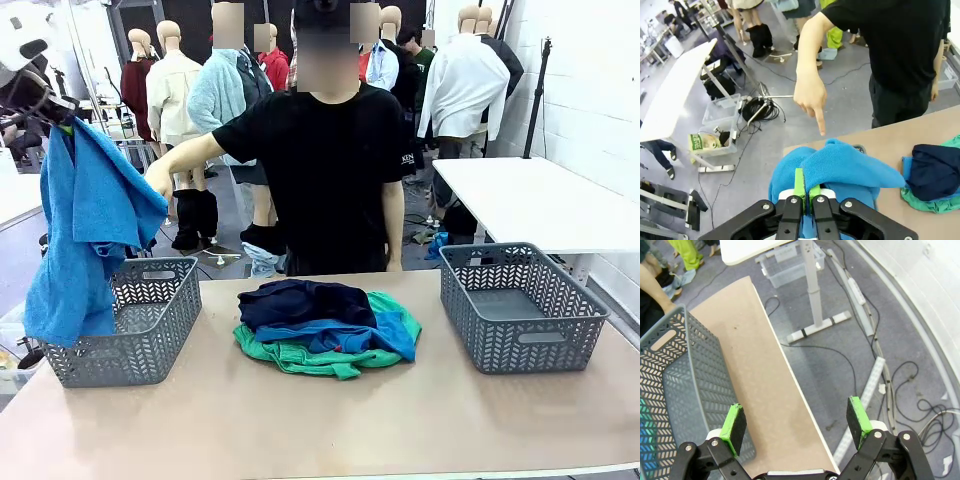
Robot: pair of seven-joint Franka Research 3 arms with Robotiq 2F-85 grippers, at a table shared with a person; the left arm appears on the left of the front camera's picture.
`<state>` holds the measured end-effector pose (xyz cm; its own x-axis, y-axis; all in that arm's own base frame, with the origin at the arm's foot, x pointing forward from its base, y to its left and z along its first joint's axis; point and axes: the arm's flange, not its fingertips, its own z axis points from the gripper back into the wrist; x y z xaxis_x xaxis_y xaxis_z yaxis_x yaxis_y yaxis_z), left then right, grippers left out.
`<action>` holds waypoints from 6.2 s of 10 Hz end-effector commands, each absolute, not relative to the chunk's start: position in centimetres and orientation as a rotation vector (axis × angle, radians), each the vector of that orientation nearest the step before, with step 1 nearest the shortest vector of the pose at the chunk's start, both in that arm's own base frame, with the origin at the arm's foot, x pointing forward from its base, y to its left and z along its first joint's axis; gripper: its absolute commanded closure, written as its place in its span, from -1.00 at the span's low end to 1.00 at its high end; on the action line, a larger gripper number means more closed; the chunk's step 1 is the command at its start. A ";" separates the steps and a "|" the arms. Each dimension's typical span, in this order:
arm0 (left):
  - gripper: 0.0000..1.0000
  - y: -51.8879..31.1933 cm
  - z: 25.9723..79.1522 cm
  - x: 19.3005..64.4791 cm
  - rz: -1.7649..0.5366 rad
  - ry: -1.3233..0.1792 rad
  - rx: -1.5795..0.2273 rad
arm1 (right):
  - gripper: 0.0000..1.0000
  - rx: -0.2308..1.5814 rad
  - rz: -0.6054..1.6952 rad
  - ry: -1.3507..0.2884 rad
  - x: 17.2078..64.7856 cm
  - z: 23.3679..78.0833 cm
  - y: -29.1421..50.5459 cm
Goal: Sort the tops and bottoms.
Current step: Sort the clothes according to human instructions, then lift clothes from the center of the table with your right hand.
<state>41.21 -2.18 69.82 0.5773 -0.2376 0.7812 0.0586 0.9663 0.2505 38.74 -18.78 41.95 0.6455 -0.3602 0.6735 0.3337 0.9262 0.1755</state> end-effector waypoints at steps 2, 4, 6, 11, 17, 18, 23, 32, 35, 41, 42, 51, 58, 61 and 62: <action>1.00 -2.3 70.8 41.1 -0.201 -0.957 0.241 | -1.00 0.031 -0.385 -0.772 38.7 42.1 -18.7; 1.00 -2.3 70.8 41.1 -0.201 -0.957 0.241 | -1.00 0.031 -0.385 -0.772 38.7 42.1 -18.7; 1.00 -2.3 70.2 41.1 -0.189 -0.948 0.220 | -1.00 0.031 -0.385 -0.772 38.7 42.1 -18.7; 1.00 2.3 55.4 48.8 -0.020 -0.682 0.031 | -1.00 0.031 -0.385 -0.772 38.7 42.1 -18.7; 1.00 2.3 42.2 50.0 -0.028 -0.401 0.000 | -1.00 0.031 -0.385 -0.772 38.7 42.1 -18.7; 1.00 2.5 41.1 49.9 -0.035 -0.367 -0.007 | -1.00 0.031 -0.385 -0.772 38.7 42.1 -18.7; -0.55 1.4 42.6 49.7 -0.091 -0.371 -0.031 | -1.00 0.031 -0.385 -0.772 38.7 42.1 -18.7; -1.00 1.4 55.2 42.6 -0.174 -0.644 -0.013 | -1.00 0.031 -0.385 -0.772 38.7 42.1 -18.7; -1.00 0.6 55.7 43.5 -0.155 -0.623 0.004 | -1.00 0.031 -0.385 -0.772 38.7 42.1 -18.7; -1.00 0.6 55.7 43.5 -0.155 -0.623 0.004 | -1.00 0.031 -0.385 -0.772 38.7 42.1 -18.7; -1.00 0.7 55.5 43.5 -0.161 -0.619 0.004 | -1.00 0.031 -0.385 -0.772 38.7 42.1 -18.7; -1.00 24.3 54.4 37.9 0.207 -0.541 0.082 | -1.00 0.031 -0.385 -0.772 38.7 42.1 -18.7; -1.00 24.7 55.0 37.2 0.248 -0.582 0.098 | -1.00 0.078 0.272 -1.173 34.7 58.4 -0.3; -1.00 24.7 55.0 37.2 0.248 -0.582 0.098 | -1.00 0.210 0.856 -0.929 33.5 59.1 12.0; -1.00 24.7 55.0 37.2 0.248 -0.582 0.098 | -1.00 0.214 0.959 -0.840 33.6 58.4 14.8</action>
